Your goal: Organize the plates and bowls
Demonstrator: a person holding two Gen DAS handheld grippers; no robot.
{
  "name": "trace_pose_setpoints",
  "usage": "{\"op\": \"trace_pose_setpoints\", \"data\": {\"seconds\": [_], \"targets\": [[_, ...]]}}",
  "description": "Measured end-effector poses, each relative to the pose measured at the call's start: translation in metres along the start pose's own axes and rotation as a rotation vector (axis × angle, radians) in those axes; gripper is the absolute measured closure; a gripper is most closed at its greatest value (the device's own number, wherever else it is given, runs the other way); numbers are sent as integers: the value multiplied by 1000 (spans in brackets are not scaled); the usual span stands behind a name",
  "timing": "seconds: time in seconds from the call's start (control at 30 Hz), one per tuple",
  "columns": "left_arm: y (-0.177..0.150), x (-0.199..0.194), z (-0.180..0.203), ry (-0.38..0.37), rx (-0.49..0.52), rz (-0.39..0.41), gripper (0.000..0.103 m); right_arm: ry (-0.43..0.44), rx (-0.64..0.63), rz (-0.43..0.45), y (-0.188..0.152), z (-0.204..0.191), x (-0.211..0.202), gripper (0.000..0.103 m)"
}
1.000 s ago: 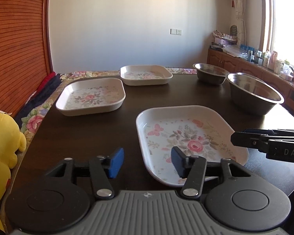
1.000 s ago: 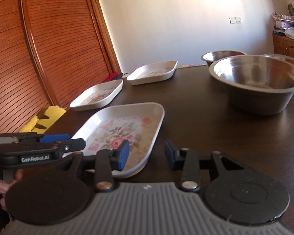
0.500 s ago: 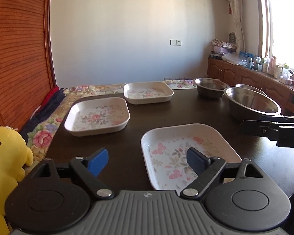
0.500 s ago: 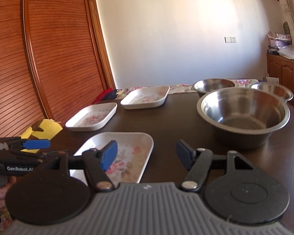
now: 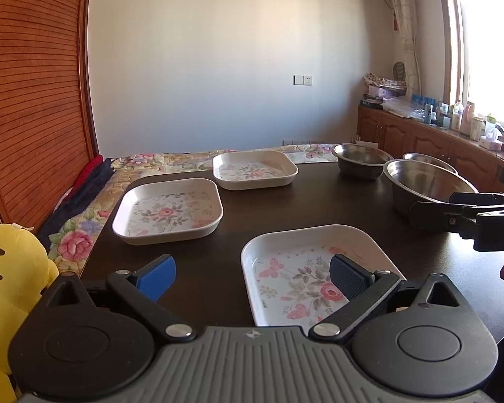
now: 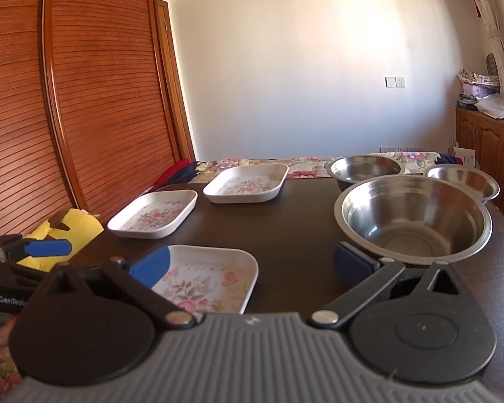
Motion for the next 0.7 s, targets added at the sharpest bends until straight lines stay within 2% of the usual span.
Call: {"op": "trace_pose_setpoints", "data": {"seconds": [0.37,0.7], "targets": [[9,21,-16,22,15,-14,2,32,-38,-14,12,-8,11,0],[18,54,-45,46,14,-33,2,118,-74,-35,34,-29,38,0]]}}
Point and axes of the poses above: each gripper's, at about its wrist camera, not at the fingertips, and x roughly the way its jaws point, z to its right, y to its top, the point moved 8 cm from there along x, roughly the way its jaws point, and after that the axes turned 1 degree about -z, right-handed, at the moved point
